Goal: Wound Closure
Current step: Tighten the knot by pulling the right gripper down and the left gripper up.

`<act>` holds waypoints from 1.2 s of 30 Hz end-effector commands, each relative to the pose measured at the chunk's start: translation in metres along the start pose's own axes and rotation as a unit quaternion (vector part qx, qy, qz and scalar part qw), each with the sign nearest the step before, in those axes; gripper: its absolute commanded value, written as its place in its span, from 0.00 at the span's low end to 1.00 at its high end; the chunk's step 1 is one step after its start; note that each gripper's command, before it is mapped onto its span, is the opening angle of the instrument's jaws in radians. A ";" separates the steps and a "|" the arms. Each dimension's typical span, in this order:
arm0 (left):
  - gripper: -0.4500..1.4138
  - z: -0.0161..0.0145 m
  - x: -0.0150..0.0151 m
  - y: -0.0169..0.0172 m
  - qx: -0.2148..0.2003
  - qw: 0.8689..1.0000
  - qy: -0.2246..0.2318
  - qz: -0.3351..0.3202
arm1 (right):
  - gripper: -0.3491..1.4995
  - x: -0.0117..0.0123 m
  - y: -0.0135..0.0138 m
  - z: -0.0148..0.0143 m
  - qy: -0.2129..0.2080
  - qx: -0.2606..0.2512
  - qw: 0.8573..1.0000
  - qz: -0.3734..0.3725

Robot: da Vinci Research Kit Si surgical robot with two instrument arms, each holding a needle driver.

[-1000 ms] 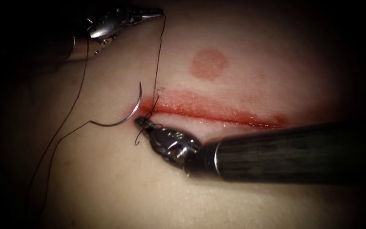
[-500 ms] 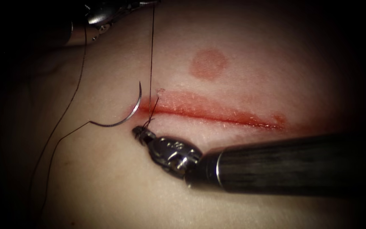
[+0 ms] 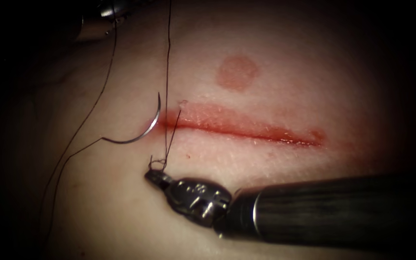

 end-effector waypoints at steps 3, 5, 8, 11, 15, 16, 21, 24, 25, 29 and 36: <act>0.05 0.0006 -0.0004 -0.0005 -0.001 1.000 -0.001 0.004 | 0.00 -0.0009 0.0004 0.0005 -0.011 0.009 1.000 -0.007; 0.05 0.0006 -0.0004 -0.0006 0.002 1.000 -0.002 0.004 | 0.00 -0.0009 0.0009 0.0002 -0.019 0.030 0.999 -0.021; 0.05 0.0005 -0.0003 -0.0010 0.006 1.000 -0.004 0.006 | 0.00 -0.0010 0.0012 0.0000 -0.025 0.075 0.996 -0.034; 0.05 0.0005 -0.0002 -0.0017 0.012 1.000 -0.005 0.010 | 0.00 -0.0010 0.0012 0.0001 -0.025 0.145 0.987 -0.063; 0.05 0.0007 -0.0001 -0.0025 0.019 1.000 -0.008 0.013 | 0.00 -0.0001 0.0013 0.0001 -0.014 0.185 0.979 -0.088; 0.05 0.0007 -0.0001 -0.0027 0.021 1.000 -0.008 0.016 | 0.00 0.0002 0.0013 0.0001 -0.014 0.189 0.977 -0.094; 0.05 0.0011 0.0002 -0.0039 0.029 0.999 -0.010 0.021 | 0.00 0.0011 0.0016 0.0000 -0.011 0.225 0.967 -0.119; 0.05 0.0013 0.0004 -0.0044 0.032 0.999 -0.010 0.024 | 0.00 0.0010 0.0017 0.0000 -0.010 0.249 0.960 -0.131; 0.05 0.0014 0.0005 -0.0046 0.033 0.999 -0.010 0.024 | 0.00 0.0009 0.0016 0.0000 -0.010 0.258 0.957 -0.135; 0.05 0.0015 0.0010 -0.0054 0.041 0.999 -0.009 0.028 | 0.00 0.0010 0.0014 0.0002 -0.011 0.295 0.944 -0.144; 0.05 0.0016 0.0016 -0.0068 0.058 0.998 -0.003 0.036 | 0.00 0.0006 0.0006 0.0015 -0.027 0.359 0.925 -0.119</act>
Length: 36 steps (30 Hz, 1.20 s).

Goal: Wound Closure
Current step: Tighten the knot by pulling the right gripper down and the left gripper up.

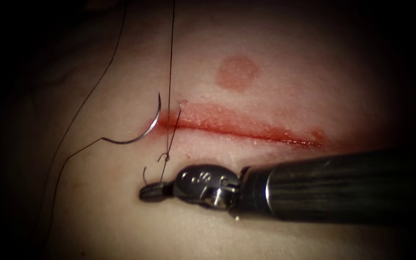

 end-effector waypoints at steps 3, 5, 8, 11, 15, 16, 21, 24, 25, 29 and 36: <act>0.05 0.0009 -0.0003 -0.0011 0.004 1.000 -0.001 0.004 | 0.00 -0.0012 -0.0003 0.0028 -0.016 0.048 0.999 0.020; 0.05 0.0011 -0.0003 -0.0013 0.006 1.000 -0.001 0.003 | 0.00 -0.0013 -0.0004 0.0035 -0.010 0.070 0.997 0.031; 0.05 0.0015 -0.0003 -0.0017 0.011 1.000 -0.003 0.006 | 0.00 -0.0011 -0.0006 0.0046 -0.006 0.099 0.994 0.036; 0.05 0.0020 -0.0002 -0.0021 0.017 1.000 -0.004 0.007 | 0.00 -0.0008 -0.0005 0.0052 -0.005 0.127 0.991 0.035; 0.05 0.0027 0.0000 -0.0028 0.019 1.000 -0.002 0.011 | 0.00 -0.0005 -0.0003 0.0057 -0.013 0.155 0.987 0.027; 0.05 0.0030 0.0000 -0.0030 0.020 1.000 -0.002 0.010 | 0.00 -0.0004 -0.0003 0.0059 -0.014 0.163 0.986 0.026; 0.05 0.0037 0.0003 -0.0037 0.024 1.000 -0.001 0.013 | 0.00 0.0000 -0.0002 0.0061 -0.019 0.203 0.979 0.014; 0.05 0.0038 0.0006 -0.0043 0.027 1.000 0.001 0.013 | 0.00 -0.0002 -0.0002 0.0062 -0.022 0.205 0.978 0.013; 0.05 0.0038 0.0007 -0.0046 0.029 0.999 0.003 0.015 | 0.00 -0.0002 -0.0002 0.0061 -0.023 0.207 0.978 0.012; 0.05 0.0038 0.0011 -0.0055 0.034 0.999 0.007 0.020 | 0.00 -0.0007 -0.0002 0.0057 -0.034 0.215 0.976 0.008; 0.05 0.0042 0.0014 -0.0070 0.053 0.998 0.006 0.027 | 0.00 -0.0010 0.0009 0.0044 -0.063 0.189 0.980 0.006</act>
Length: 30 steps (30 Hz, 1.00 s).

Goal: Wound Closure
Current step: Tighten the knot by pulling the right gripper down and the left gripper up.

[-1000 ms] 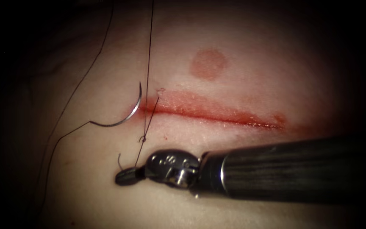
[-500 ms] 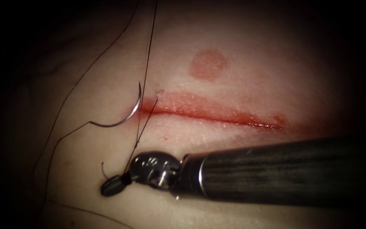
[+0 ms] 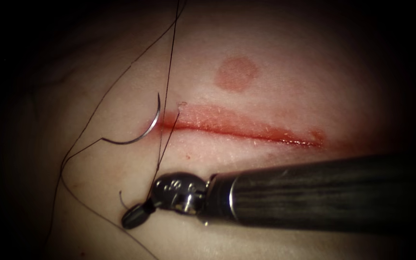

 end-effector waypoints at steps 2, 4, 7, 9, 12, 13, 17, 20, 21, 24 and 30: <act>0.05 0.0006 -0.0002 -0.0008 0.007 1.000 -0.002 0.005 | 0.00 -0.0001 0.0007 -0.0008 0.004 -0.018 1.000 0.006; 0.05 0.0006 -0.0001 -0.0011 0.013 1.000 -0.005 0.010 | 0.00 -0.0002 0.0005 -0.0012 0.006 -0.018 1.000 0.007; 0.05 0.0006 0.0000 -0.0013 0.016 1.000 -0.008 0.017 | 0.00 -0.0004 0.0001 -0.0010 0.003 -0.019 1.000 0.004; 0.05 0.0006 0.0000 -0.0011 0.017 1.000 -0.009 0.020 | 0.00 -0.0006 0.0000 -0.0008 0.003 -0.019 1.000 0.002; 0.05 0.0004 -0.0001 -0.0005 0.017 0.999 -0.011 0.027 | 0.00 -0.0007 0.0001 -0.0007 0.003 -0.017 1.000 0.001; 0.05 0.0004 -0.0001 -0.0003 0.016 0.999 -0.011 0.030 | 0.00 -0.0007 0.0001 -0.0007 0.004 -0.020 1.000 0.002; 0.05 -0.0001 0.0001 -0.0004 0.016 0.999 -0.015 0.040 | 0.00 -0.0007 0.0001 -0.0006 0.005 -0.022 1.000 0.002; 0.05 -0.0003 0.0003 -0.0010 0.021 0.999 -0.018 0.039 | 0.00 -0.0007 0.0000 -0.0005 0.004 -0.022 1.000 0.001; 0.05 -0.0003 0.0003 -0.0011 0.022 0.999 -0.019 0.039 | 0.00 -0.0007 0.0000 -0.0004 0.004 -0.023 1.000 0.001; 0.05 -0.0003 0.0002 -0.0010 0.026 0.999 -0.020 0.039 | 0.00 -0.0007 0.0001 -0.0004 0.006 -0.029 1.000 0.002; 0.05 0.0000 0.0001 -0.0003 0.029 0.999 -0.015 0.041 | 0.00 -0.0006 0.0001 -0.0005 0.010 -0.035 0.999 0.003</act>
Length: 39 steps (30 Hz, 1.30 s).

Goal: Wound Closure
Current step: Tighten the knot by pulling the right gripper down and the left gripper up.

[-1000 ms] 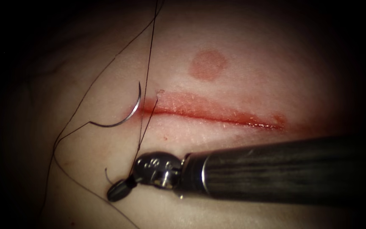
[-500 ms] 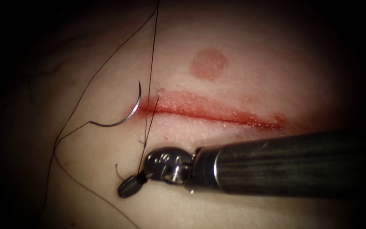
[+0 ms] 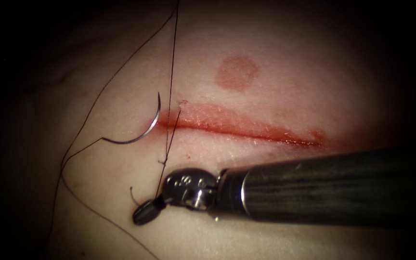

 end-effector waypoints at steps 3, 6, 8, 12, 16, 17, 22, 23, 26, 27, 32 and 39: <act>0.05 0.0009 0.0000 -0.0014 0.003 1.000 0.000 0.003 | 0.00 -0.0002 0.0000 0.0007 0.001 -0.001 1.000 0.000; 0.05 0.0008 0.0004 -0.0025 0.004 1.000 0.002 0.006 | 0.00 -0.0001 -0.0003 0.0009 0.000 -0.001 1.000 0.000; 0.05 0.0008 0.0007 -0.0032 0.009 1.000 -0.001 0.010 | 0.00 -0.0001 -0.0005 0.0009 0.001 0.000 1.000 -0.001; 0.05 0.0013 0.0013 -0.0050 0.019 1.000 -0.003 0.020 | 0.00 -0.0001 -0.0004 0.0011 0.002 -0.001 1.000 -0.001; 0.05 0.0020 0.0014 -0.0061 0.030 0.999 -0.007 0.040 | 0.00 0.0001 -0.0003 0.0012 0.002 -0.003 1.000 0.000; 0.05 0.0022 0.0014 -0.0063 0.030 0.999 -0.011 0.044 | 0.00 0.0001 -0.0002 0.0013 0.002 -0.003 1.000 0.001; 0.05 0.0035 0.0010 -0.0072 0.042 0.997 -0.022 0.057 | 0.00 0.0002 -0.0003 0.0013 0.004 -0.002 1.000 0.004; 0.05 0.0037 0.0009 -0.0072 0.041 0.997 -0.023 0.058 | 0.00 0.0002 -0.0003 0.0012 0.004 -0.002 1.000 0.004; 0.05 0.0041 0.0007 -0.0068 0.040 0.997 -0.022 0.061 | 0.00 0.0001 -0.0004 0.0010 0.002 -0.001 1.000 0.003; 0.05 0.0041 0.0007 -0.0067 0.040 0.997 -0.023 0.062 | 0.00 0.0001 -0.0005 0.0010 0.002 -0.001 1.000 0.003; 0.05 0.0042 0.0007 -0.0071 0.042 0.997 -0.024 0.066 | 0.00 0.0000 -0.0006 0.0010 0.001 -0.001 1.000 0.002; 0.05 0.0049 0.0006 -0.0089 0.060 0.992 -0.041 0.104 | 0.00 0.0002 -0.0008 0.0013 0.000 -0.004 1.000 0.002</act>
